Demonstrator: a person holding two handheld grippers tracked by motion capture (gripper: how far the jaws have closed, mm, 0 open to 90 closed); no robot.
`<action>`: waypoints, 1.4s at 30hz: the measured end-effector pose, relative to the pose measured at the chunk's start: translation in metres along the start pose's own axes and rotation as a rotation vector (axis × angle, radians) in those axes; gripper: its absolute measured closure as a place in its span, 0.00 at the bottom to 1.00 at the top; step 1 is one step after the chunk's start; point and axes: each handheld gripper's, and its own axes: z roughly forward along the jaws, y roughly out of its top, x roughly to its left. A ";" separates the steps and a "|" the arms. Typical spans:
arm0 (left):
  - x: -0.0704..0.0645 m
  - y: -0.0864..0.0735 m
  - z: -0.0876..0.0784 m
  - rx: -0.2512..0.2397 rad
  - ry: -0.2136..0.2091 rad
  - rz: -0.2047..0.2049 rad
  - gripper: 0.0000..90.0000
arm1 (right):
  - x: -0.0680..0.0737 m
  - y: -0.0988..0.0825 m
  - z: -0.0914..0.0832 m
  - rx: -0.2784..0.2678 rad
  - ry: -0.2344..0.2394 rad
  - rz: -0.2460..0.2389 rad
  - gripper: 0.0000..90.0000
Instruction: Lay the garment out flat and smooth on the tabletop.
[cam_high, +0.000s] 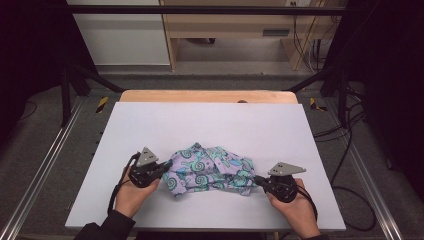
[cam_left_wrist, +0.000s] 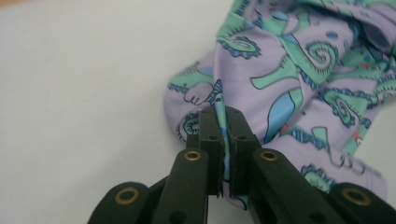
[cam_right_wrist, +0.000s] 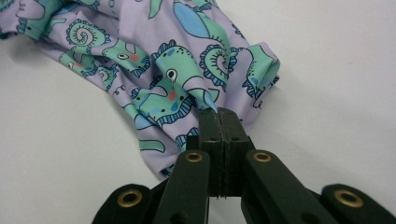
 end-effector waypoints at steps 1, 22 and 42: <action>0.002 0.002 -0.003 -0.009 0.006 -0.005 0.97 | 0.000 0.000 0.001 0.000 0.001 -0.001 1.00; -0.003 0.014 -0.008 -0.025 -0.039 0.009 0.97 | 0.017 0.008 0.009 0.000 0.006 -0.099 0.44; -0.003 0.014 -0.010 -0.013 -0.065 0.015 0.97 | 0.040 0.029 0.048 0.034 -0.037 -0.218 0.35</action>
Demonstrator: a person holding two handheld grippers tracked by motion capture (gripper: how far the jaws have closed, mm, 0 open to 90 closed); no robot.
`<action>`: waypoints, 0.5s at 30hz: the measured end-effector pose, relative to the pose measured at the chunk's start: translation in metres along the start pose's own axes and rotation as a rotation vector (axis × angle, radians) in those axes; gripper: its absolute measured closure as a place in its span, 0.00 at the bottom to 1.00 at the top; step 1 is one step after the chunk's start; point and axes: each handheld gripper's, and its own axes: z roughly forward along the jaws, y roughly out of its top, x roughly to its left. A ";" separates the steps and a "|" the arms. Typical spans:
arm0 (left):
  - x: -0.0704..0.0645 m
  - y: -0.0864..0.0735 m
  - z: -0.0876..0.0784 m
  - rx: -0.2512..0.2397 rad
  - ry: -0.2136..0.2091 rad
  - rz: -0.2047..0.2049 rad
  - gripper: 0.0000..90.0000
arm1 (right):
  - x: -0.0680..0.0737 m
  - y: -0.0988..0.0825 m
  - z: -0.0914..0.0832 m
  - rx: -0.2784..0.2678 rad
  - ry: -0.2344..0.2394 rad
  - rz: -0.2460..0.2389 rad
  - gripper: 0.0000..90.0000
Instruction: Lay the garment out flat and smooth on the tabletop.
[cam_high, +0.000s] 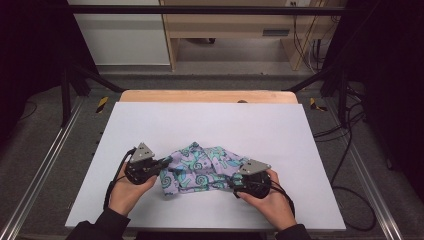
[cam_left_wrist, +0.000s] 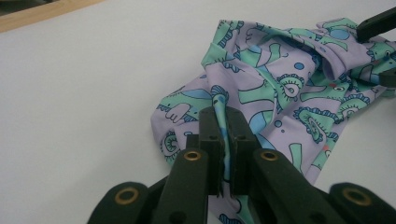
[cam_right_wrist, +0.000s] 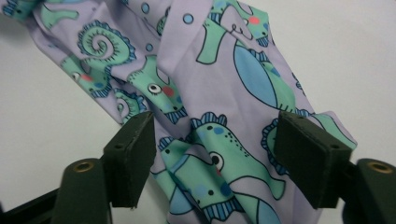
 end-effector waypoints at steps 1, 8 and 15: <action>0.000 0.000 0.000 -0.001 0.000 -0.002 0.97 | 0.000 -0.001 0.001 0.003 -0.007 -0.009 0.36; -0.002 0.004 -0.002 -0.013 -0.002 0.002 0.97 | -0.002 -0.004 0.004 0.018 -0.027 -0.022 0.43; -0.003 0.006 -0.001 -0.018 -0.007 0.004 0.97 | -0.003 -0.004 0.013 0.034 -0.049 -0.026 0.53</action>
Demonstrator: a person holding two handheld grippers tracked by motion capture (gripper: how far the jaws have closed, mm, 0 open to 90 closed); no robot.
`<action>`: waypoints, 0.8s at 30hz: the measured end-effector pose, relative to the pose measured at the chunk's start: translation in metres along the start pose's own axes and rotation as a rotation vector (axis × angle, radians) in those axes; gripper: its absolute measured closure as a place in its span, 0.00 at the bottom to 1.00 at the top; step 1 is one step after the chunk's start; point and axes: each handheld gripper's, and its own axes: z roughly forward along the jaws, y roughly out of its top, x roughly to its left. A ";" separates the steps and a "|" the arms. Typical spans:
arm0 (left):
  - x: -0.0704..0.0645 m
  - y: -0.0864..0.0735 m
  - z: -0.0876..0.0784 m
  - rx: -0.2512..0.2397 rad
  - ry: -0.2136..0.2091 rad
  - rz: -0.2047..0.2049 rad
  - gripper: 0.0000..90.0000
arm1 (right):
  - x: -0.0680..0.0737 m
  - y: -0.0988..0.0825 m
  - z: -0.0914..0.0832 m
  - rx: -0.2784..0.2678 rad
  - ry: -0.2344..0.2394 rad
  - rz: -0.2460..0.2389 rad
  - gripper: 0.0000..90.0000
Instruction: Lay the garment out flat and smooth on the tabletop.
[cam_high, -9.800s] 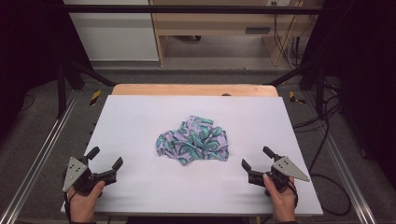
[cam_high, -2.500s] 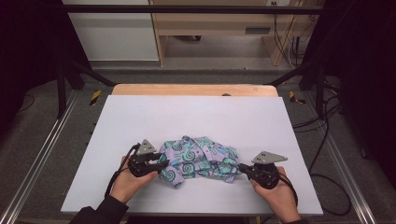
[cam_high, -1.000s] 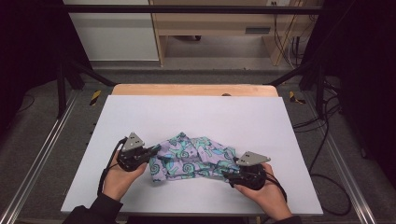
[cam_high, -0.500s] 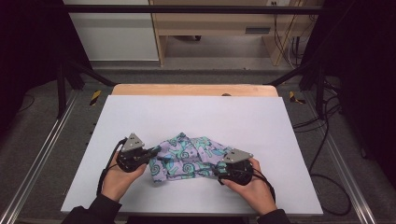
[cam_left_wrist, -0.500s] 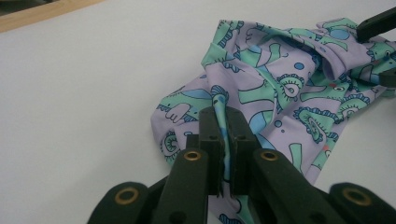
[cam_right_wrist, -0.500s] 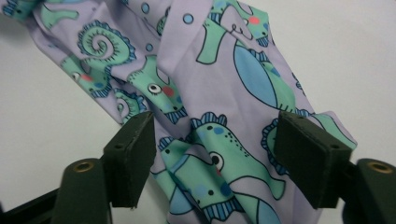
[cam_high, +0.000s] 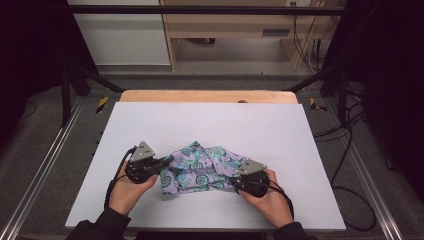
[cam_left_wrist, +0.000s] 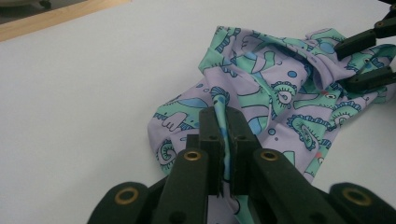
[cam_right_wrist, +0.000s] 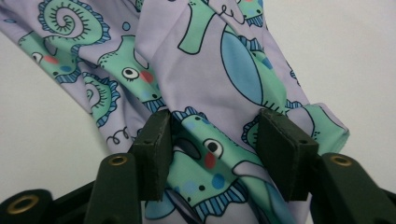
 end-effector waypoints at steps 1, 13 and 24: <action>0.000 0.000 0.000 -0.001 -0.001 0.000 0.97 | 0.000 0.000 0.002 0.003 -0.003 0.002 0.54; 0.001 -0.001 -0.003 -0.004 -0.004 0.000 0.97 | -0.001 0.007 0.006 -0.012 -0.029 0.012 0.76; 0.002 -0.003 -0.002 -0.001 -0.005 -0.001 0.97 | -0.010 0.009 0.000 -0.035 -0.015 0.057 0.76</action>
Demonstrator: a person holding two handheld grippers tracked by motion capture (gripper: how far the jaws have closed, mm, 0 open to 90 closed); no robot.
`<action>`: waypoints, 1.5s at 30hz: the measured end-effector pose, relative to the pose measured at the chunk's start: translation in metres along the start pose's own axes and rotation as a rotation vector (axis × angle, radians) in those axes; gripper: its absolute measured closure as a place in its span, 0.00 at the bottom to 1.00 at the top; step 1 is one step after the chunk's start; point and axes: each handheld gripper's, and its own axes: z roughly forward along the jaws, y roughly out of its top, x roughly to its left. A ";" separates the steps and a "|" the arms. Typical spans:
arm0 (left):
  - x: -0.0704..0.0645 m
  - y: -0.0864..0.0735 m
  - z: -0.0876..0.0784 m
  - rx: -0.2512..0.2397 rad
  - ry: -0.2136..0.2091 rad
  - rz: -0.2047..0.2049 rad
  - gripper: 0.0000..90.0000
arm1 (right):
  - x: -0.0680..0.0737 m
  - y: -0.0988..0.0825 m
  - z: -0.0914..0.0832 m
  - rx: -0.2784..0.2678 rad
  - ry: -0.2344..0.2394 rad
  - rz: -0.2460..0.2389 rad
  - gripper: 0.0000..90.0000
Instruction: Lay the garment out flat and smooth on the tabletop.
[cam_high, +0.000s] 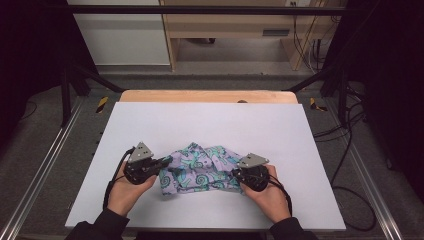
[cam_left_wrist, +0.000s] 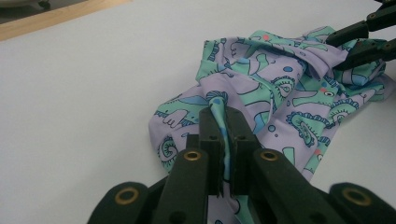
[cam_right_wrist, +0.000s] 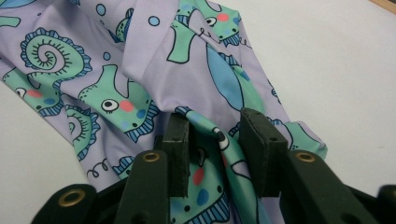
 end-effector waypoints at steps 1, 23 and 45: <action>0.000 0.000 0.000 0.001 0.000 0.000 0.97 | 0.000 0.000 0.000 0.001 0.005 0.001 0.78; 0.022 0.024 -0.011 -0.050 0.005 0.003 0.97 | -0.039 0.043 -0.048 -0.119 0.052 0.113 0.99; 0.044 0.085 -0.035 -0.135 -0.002 0.030 0.97 | -0.069 0.094 -0.095 -0.165 0.036 0.087 0.99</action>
